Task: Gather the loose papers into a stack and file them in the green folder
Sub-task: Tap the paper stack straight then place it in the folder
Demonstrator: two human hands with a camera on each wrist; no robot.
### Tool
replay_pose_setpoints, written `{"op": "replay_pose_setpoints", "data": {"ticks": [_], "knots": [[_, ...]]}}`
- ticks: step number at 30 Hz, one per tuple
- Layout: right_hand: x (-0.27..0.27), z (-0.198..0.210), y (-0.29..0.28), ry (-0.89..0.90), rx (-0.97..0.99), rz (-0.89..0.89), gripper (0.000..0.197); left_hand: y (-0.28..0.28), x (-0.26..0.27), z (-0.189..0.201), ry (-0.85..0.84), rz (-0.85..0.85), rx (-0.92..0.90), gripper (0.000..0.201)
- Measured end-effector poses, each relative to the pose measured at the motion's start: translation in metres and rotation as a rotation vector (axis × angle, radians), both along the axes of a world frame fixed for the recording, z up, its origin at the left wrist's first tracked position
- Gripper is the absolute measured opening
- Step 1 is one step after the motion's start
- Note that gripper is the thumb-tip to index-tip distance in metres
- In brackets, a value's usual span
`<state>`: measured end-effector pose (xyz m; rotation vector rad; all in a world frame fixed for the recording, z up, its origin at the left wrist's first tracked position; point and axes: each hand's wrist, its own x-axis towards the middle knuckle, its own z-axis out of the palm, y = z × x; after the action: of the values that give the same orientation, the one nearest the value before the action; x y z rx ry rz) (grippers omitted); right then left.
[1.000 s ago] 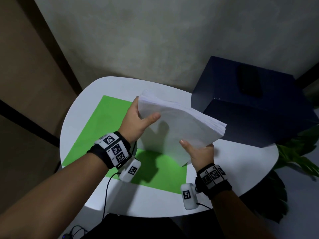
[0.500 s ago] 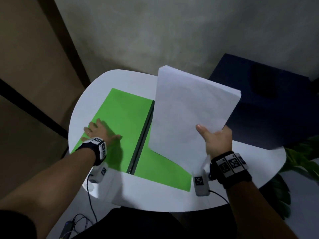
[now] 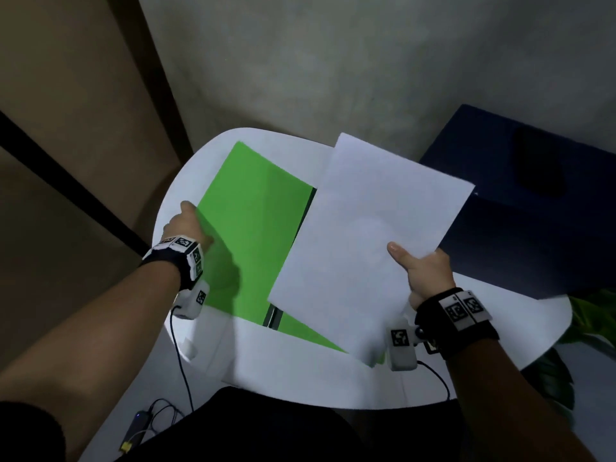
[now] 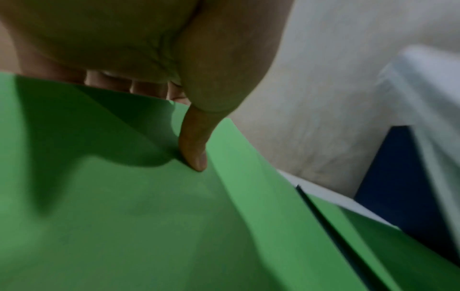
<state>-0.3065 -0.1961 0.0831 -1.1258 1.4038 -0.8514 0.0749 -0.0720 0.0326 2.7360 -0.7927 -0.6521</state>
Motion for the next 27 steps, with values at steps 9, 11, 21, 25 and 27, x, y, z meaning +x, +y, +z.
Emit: {"op": "replay_pose_setpoints", "data": {"ticks": [9, 11, 21, 25, 27], "knots": [[-0.004, -0.107, -0.033, 0.651, 0.397, 0.249, 0.071, 0.003, -0.033, 0.069, -0.179, -0.145, -0.14, 0.052], [0.002, -0.109, -0.038, 0.665, 0.385, 0.263, 0.072, 0.003, -0.039, 0.077, -0.167, -0.156, -0.151, 0.051], [0.032, -0.108, -0.076, 0.712, 0.375, 0.308, 0.102, -0.003, -0.059, 0.098, -0.177, -0.215, -0.158, 0.052], [0.03, -0.108, -0.083, 0.753, 0.392, 0.328, 0.099, -0.004, -0.06, 0.1, -0.184, -0.216, -0.141, 0.053], [0.027, -0.11, -0.077, 0.758, 0.418, 0.322, 0.102, -0.006, -0.064, 0.1, -0.172, -0.235, -0.136, 0.053]]}}
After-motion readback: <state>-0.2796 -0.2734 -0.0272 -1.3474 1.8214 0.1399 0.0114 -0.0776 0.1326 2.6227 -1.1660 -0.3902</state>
